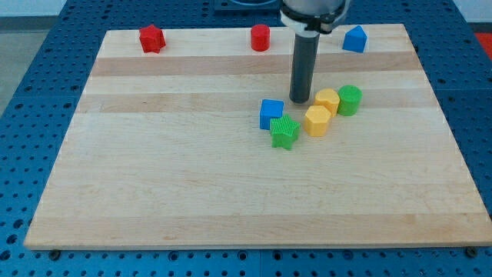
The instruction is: Move the green star diagonal to the blue cube
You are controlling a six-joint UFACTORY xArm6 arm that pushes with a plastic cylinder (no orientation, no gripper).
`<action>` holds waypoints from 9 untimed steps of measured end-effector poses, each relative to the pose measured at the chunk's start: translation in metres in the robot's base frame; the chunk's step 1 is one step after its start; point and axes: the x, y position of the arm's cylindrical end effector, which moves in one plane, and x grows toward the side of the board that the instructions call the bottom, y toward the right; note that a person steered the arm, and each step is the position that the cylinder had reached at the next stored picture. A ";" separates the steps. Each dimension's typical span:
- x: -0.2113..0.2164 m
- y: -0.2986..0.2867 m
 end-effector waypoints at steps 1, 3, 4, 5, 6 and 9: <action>0.016 -0.006; 0.051 -0.009; 0.069 -0.011; 0.089 -0.011; 0.109 -0.013; 0.109 -0.060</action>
